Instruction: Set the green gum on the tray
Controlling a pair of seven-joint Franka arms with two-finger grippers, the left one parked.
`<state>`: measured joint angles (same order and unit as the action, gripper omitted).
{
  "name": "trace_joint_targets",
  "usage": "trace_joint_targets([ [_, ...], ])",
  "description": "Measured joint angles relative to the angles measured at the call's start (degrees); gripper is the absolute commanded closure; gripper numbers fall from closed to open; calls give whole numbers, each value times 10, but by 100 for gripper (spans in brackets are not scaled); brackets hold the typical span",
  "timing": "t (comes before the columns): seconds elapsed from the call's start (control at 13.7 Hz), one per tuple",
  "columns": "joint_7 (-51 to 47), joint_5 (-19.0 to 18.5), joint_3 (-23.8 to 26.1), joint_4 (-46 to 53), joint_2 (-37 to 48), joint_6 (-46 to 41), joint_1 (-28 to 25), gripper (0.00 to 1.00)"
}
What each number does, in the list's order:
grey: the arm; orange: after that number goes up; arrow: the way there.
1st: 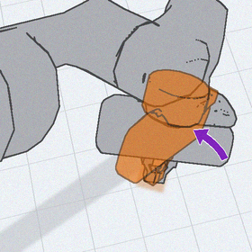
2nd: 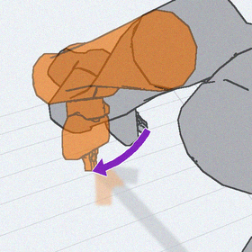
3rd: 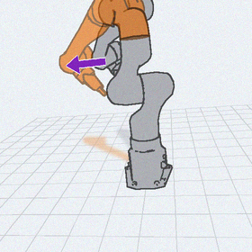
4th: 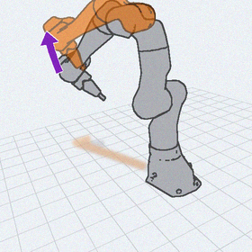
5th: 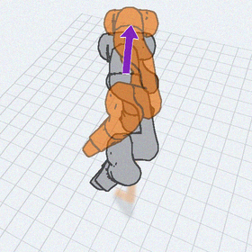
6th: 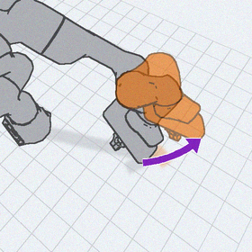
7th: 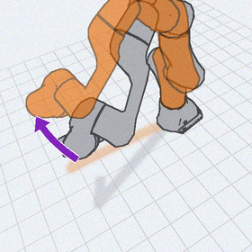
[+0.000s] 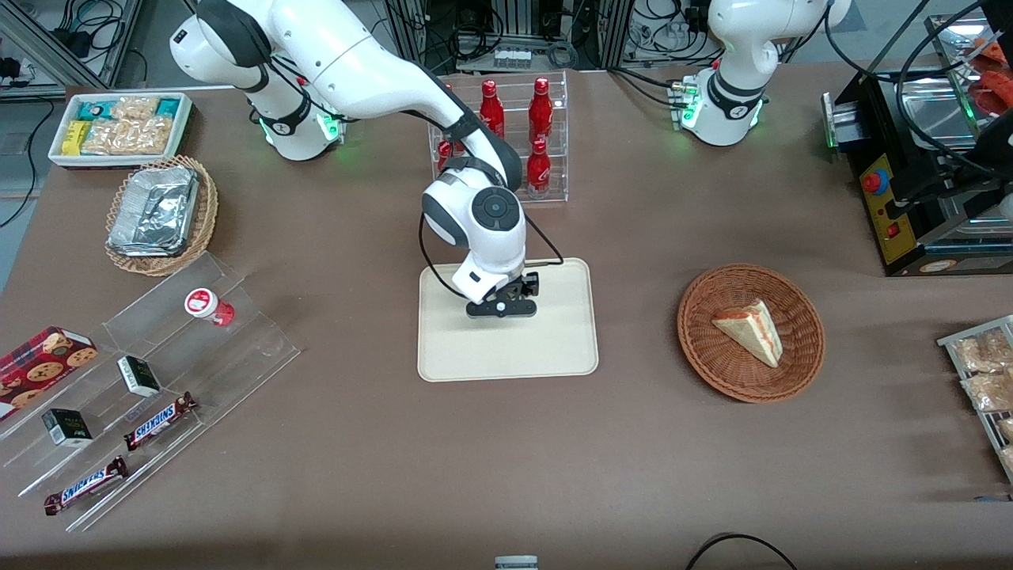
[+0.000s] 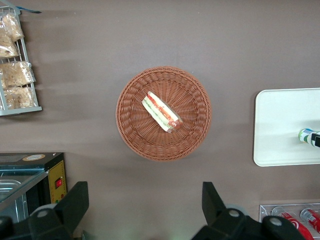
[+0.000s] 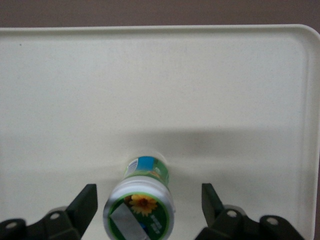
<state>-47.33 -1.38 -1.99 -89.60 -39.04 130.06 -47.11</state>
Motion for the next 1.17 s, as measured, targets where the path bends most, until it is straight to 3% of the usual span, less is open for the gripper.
trace_joint_targets([
  [0.22,0,0,-2,11,24,-17,12,0],
  [0.66,57,3,-3,17,152,-174,75,0],
  [0.88,120,3,-3,16,211,-255,129,0],
  [1.17,252,4,-4,11,294,-353,241,0],
])
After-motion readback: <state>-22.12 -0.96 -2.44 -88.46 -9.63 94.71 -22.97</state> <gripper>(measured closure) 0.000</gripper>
